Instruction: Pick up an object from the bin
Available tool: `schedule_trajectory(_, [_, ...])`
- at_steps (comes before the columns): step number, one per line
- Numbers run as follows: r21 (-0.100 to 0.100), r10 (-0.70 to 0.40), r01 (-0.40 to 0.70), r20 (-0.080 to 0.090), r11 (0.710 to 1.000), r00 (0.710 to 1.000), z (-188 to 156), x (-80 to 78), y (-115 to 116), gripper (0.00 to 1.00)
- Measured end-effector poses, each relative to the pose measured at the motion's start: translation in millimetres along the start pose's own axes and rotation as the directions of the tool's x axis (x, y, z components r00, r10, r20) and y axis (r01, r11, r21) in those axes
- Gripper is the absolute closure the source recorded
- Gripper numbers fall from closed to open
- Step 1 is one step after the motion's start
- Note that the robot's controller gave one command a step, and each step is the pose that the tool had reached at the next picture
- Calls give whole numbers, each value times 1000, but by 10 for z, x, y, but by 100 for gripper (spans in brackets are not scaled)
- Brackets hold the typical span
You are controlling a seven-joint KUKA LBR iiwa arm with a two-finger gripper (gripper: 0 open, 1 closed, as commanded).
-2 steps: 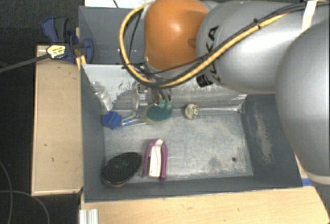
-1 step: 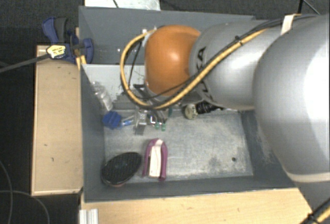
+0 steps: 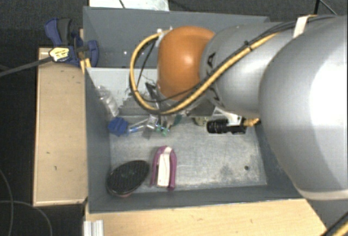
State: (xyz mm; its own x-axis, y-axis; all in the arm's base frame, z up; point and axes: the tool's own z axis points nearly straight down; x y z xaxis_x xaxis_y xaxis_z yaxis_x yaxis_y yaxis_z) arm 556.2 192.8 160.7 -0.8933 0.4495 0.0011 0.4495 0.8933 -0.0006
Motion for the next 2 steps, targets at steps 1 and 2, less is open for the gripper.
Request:
schedule_trajectory(1, [1,202,-202,0,979,979,399,263,6,100])
schedule_trajectory(2, [3,-63,63,2,998,998,171,-292,-1041,100])
